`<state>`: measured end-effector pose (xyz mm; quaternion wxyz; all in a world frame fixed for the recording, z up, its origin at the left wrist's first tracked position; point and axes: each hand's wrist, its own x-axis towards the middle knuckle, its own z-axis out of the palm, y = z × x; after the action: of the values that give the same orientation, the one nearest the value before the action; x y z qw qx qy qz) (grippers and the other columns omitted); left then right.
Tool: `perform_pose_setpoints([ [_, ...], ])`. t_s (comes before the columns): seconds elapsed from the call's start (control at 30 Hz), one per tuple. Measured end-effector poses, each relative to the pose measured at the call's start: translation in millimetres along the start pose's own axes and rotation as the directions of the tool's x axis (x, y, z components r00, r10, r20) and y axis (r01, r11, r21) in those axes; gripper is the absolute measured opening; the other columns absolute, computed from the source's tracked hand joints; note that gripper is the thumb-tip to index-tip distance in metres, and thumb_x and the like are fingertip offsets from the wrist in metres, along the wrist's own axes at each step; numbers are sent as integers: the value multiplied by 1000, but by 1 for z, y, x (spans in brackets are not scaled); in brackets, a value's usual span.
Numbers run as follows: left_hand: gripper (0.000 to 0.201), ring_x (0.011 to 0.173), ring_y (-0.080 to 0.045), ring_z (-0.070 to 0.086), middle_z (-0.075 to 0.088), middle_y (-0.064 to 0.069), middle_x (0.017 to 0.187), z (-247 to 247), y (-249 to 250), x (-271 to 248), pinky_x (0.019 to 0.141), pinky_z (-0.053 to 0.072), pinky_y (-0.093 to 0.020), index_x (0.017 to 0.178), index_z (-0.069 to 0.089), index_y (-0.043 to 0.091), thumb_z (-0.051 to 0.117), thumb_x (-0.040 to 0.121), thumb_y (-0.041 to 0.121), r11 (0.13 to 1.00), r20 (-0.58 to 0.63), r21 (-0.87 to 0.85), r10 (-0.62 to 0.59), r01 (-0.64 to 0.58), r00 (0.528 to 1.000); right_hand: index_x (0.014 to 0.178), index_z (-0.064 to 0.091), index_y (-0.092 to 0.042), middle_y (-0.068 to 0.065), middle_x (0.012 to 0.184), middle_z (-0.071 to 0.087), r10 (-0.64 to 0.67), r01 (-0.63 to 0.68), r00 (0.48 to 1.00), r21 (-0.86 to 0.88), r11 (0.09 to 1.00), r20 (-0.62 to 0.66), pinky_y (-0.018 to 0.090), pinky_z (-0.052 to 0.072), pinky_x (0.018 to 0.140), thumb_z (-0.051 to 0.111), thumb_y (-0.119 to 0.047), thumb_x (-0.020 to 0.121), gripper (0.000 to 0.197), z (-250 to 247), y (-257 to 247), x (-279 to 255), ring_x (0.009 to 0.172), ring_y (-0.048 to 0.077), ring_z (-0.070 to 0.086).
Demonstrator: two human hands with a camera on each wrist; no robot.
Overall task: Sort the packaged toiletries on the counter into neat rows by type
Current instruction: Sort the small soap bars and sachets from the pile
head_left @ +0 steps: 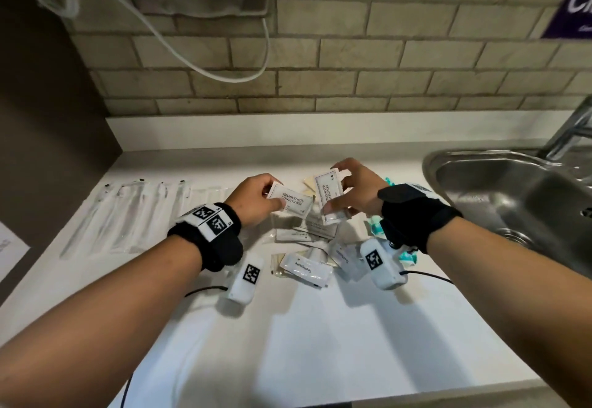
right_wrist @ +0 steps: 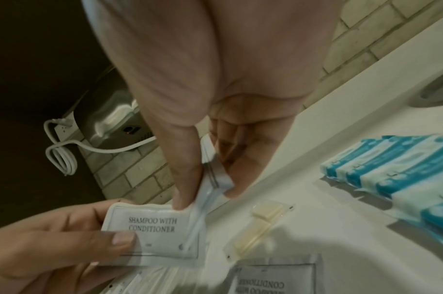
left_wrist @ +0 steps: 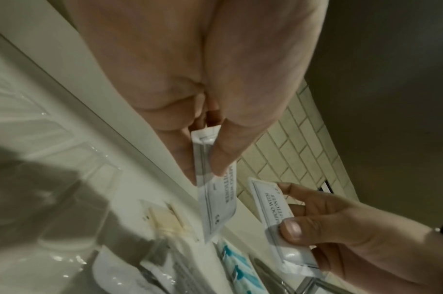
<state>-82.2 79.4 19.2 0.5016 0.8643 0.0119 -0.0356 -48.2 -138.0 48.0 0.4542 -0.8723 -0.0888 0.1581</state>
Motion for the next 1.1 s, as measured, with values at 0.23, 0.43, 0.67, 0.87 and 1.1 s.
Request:
perform_pose_setpoints([
  [0.23, 52, 99, -26, 68, 65, -11, 114, 22, -1, 2, 78, 60, -39, 124, 44, 31, 62, 89, -3, 995, -18, -102, -15, 14, 1000, 132, 42, -19, 10, 95, 57, -81, 101, 990, 175, 979, -117, 43, 61, 59, 85, 2, 65, 82, 0, -3, 6, 68, 27, 62],
  [0.43, 43, 89, -24, 73, 61, -5, 111, 36, 11, 2, 88, 57, -51, 126, 53, 23, 42, 96, -6, 933, -44, -338, -148, 125, 988, 109, 38, -11, 6, 90, 57, -68, 116, 985, 325, 938, -157, 23, 57, 47, 85, 0, 65, 65, 5, -8, 15, 65, 15, 62],
  [0.67, 32, 89, -22, 56, 58, -14, 96, 42, 32, 3, 89, 57, -44, 119, 59, 5, 38, 95, 2, 831, 10, -547, -109, 97, 994, 108, 35, -10, 8, 91, 59, -75, 143, 980, 387, 911, -185, 29, 60, 54, 80, -10, 75, 56, 14, -7, 28, 68, 18, 65],
  [0.87, 30, 88, -18, 66, 62, -9, 107, 45, 31, 7, 78, 60, -27, 125, 51, 4, 51, 96, -3, 899, 26, -436, -39, 46, 999, 106, 44, -9, 12, 97, 66, -54, 92, 983, 212, 973, -177, 47, 58, 75, 67, -43, 85, 46, 16, -4, 35, 83, 29, 67],
  [1.1, 34, 93, -19, 67, 55, -7, 118, 22, 21, 17, 72, 62, -30, 113, 47, 12, 53, 90, -11, 950, -168, -311, -27, -27, 985, 103, 60, -10, 5, 95, 63, 65, -45, 997, -372, 927, 42, 29, 37, 67, 61, -59, 82, 53, 4, 5, 7, 84, 21, 55],
])
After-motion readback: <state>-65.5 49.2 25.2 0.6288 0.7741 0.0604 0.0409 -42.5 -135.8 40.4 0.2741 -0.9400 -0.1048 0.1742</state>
